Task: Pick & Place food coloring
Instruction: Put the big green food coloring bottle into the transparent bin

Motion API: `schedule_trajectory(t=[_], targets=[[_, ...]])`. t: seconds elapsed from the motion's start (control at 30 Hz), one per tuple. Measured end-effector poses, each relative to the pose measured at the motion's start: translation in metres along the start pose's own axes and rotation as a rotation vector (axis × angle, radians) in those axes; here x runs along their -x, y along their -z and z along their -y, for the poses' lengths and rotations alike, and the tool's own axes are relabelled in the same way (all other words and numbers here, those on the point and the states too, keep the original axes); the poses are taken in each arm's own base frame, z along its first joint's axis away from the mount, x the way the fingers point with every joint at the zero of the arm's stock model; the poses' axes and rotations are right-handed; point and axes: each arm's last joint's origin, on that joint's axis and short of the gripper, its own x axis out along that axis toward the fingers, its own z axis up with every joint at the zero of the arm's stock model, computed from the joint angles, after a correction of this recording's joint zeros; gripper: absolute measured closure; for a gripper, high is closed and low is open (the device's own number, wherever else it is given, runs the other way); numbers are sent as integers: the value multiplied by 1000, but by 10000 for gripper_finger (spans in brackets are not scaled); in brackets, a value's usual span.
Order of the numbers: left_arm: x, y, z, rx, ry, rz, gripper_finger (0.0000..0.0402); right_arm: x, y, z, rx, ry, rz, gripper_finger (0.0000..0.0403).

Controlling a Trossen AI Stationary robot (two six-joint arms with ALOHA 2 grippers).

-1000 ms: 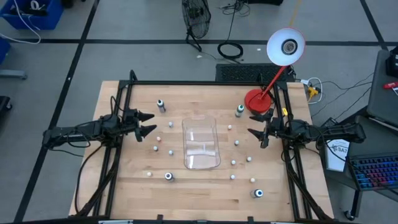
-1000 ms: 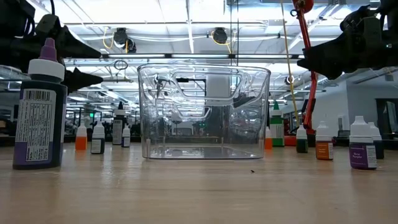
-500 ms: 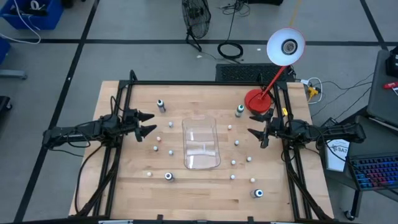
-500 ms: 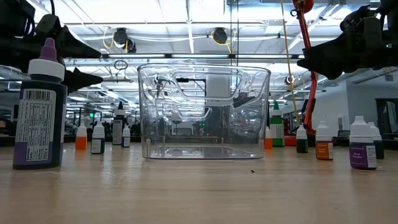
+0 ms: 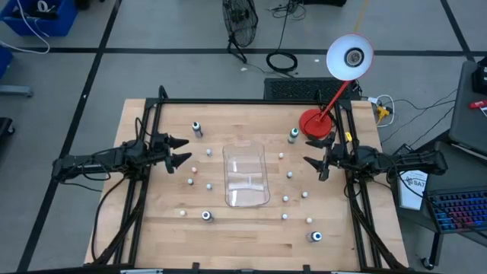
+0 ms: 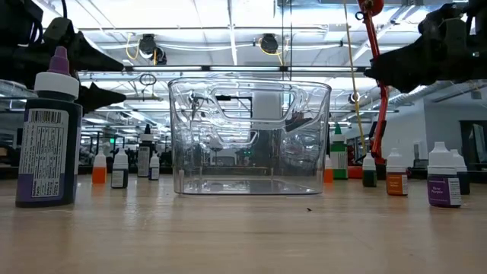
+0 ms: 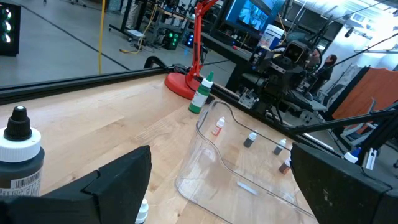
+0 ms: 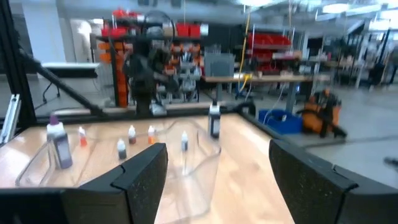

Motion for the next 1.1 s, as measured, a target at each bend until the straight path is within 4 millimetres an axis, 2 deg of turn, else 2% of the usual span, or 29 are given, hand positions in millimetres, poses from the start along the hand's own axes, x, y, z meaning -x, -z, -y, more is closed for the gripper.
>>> schedule_trajectory(t=[0.1,0.23,0.4,1.1], targets=[[0,0,0,0,0,0,23,0,-8,0,-69,2,79,135],[0,0,0,0,0,0,23,2,-19,1,-254,-11,197,135],[0,0,0,0,0,0,23,4,-26,2,-431,-35,264,135],[0,0,0,0,0,0,23,4,-28,3,-434,-8,287,135]])
